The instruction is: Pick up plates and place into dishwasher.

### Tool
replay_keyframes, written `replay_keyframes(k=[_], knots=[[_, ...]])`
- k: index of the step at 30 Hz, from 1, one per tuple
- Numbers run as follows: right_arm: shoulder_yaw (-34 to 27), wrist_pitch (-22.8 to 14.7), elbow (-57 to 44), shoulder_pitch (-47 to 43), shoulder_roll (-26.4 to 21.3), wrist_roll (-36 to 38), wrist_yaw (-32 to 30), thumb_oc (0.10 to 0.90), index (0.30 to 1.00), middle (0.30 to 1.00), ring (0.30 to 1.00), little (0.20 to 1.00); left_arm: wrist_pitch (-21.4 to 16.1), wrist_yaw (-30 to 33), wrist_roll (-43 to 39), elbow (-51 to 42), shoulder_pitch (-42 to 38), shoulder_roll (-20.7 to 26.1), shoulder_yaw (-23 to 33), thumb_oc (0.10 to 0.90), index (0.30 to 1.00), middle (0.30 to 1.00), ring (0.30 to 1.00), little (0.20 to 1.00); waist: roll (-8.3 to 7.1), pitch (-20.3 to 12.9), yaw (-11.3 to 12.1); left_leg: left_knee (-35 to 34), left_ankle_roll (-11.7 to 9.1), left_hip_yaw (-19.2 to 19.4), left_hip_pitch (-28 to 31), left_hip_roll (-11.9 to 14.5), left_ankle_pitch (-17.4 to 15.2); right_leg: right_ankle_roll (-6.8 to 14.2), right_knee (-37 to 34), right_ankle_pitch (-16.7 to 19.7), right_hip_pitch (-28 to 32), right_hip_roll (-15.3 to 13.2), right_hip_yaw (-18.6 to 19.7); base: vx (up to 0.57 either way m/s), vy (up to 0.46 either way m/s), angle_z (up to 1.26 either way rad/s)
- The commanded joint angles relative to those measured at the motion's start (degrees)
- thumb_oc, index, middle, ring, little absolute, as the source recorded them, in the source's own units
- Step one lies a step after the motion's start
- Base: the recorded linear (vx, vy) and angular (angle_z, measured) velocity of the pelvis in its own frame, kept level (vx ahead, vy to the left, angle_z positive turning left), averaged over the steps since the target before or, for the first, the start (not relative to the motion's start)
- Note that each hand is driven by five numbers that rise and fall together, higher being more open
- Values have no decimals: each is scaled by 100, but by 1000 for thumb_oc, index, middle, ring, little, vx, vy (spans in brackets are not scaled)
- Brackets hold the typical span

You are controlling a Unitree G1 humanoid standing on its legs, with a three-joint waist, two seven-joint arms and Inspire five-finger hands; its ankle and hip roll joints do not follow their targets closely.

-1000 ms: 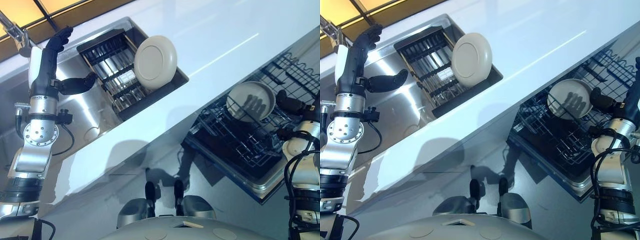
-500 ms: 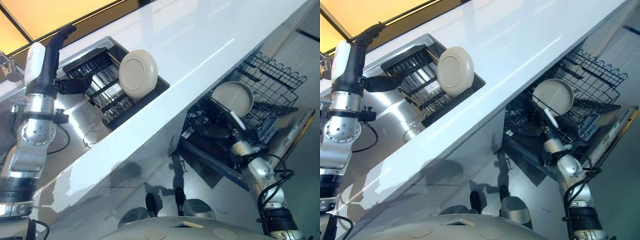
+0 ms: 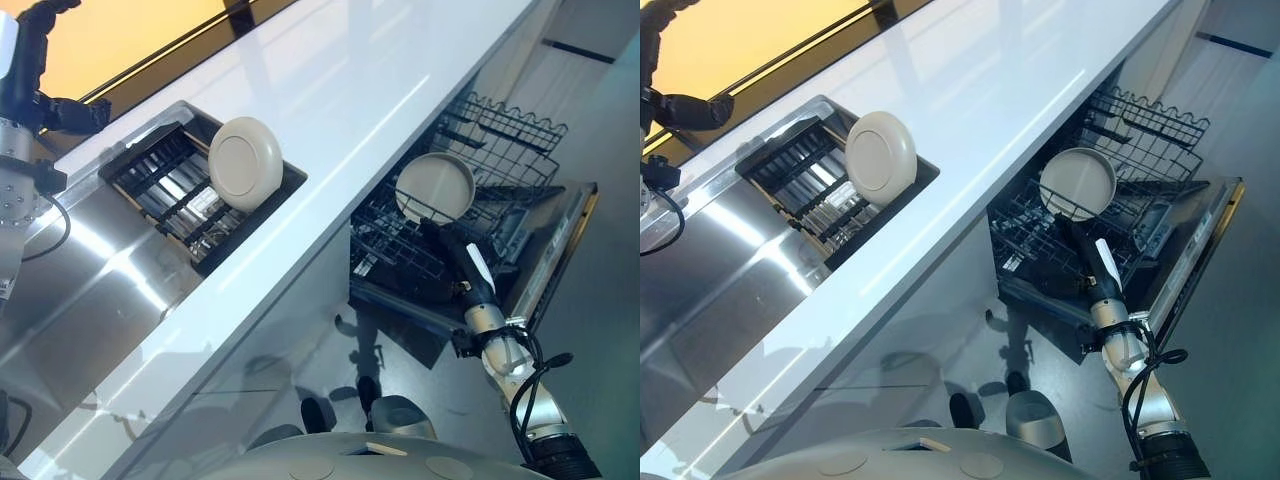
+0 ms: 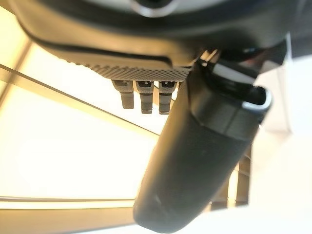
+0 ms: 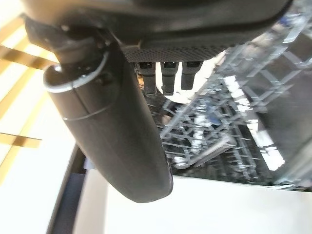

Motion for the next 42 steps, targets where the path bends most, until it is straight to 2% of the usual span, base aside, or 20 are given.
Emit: replay_keyframes(k=[1, 6, 7, 10, 18, 23, 33, 38, 39, 42], knots=[[508, -229, -53, -73, -377, -447, 750, 800, 900, 900, 900, 900, -57, -120, 3, 362, -1383, 732, -395, 800, 900, 900, 900, 900, 66, -485, -107, 219, 56, 126, -42, -419, -698, 1020, 811, -395, -323, -328, -105, 23, -30, -4], [928, -145, 484, -99, -641, -594, 1040, 800, 900, 900, 900, 900, -277, -709, 283, 514, -2186, 942, -1456, 800, 900, 900, 900, 900, 29, -433, -82, 252, 56, 87, -51, -418, -719, 1027, 837, -382, -336, -331, -134, 39, -39, 0], [1017, -111, 592, -117, -663, -669, 1113, 800, 900, 900, 900, 900, -261, -892, 365, 495, -2432, 969, -1775, 800, 900, 900, 900, 900, 21, -423, -72, 264, 56, 75, -59, -415, -726, 1026, 850, -407, -341, -330, -137, 51, -41, 0], [1212, -168, 758, -195, -716, -737, 1068, 800, 900, 900, 900, 900, -240, -1263, 449, 497, -2775, 917, -2287, 800, 900, 900, 900, 900, 23, -380, -54, 306, 68, 30, -87, -418, -742, 1024, 897, -433, -370, -326, -137, 41, -33, 0], [1333, -22, 732, -270, -783, -807, 1033, 800, 900, 900, 900, 900, -269, -2514, 972, 422, -2943, 726, -2889, 800, 900, 900, 900, 900, 62, -261, -75, 321, 83, -45, -139, -444, -744, 1018, 947, -499, -440, -294, -117, 26, -9, -1], [1355, -1, 712, -239, -833, -839, 1038, 800, 900, 900, 900, 900, -178, -2760, 1074, 363, -3185, 674, -3160, 800, 900, 900, 900, 900, 85, -223, -137, 305, 93, -37, -141, -466, -735, 1016, 959, -519, -462, -277, -79, 44, 6, -1], [1309, -107, 683, -102, -909, -822, 993, 800, 900, 900, 900, 900, -305, -2347, 1263, 795, -3535, 567, -3464, 800, 900, 900, 900, 900, 64, -196, -260, 307, 99, 14, -144, -490, -720, 1005, 923, -487, -474, -229, 11, 35, -2, -1], [1307, -118, 725, -75, -908, -788, 968, 800, 900, 900, 900, 900, 1, -1642, 1497, 1082, -3552, 553, -3412, 800, 900, 900, 900, 900, 55, -194, -280, 327, 100, 12, -157, -487, -724, 984, 910, -497, -474, -207, 47, 14, -5, 0], [1306, -117, 729, -66, -902, -795, 960, 800, 900, 900, 900, 900, 163, -1407, 1456, 1180, -3573, 571, -3384, 800, 900, 900, 900, 900, 54, -192, -282, 325, 101, 6, -155, -488, -723, 981, 904, -492, -470, -201, 58, 0, 0, 0], [1287, -119, 726, -26, -900, -780, 940, 800, 900, 900, 900, 900, 317, -1010, 1102, 1481, -3547, 619, -3207, 800, 900, 900, 900, 900, 46, -201, -263, 334, 99, -2, -154, -480, -722, 969, 894, -496, -446, -196, 50, 0, 0, 0]])
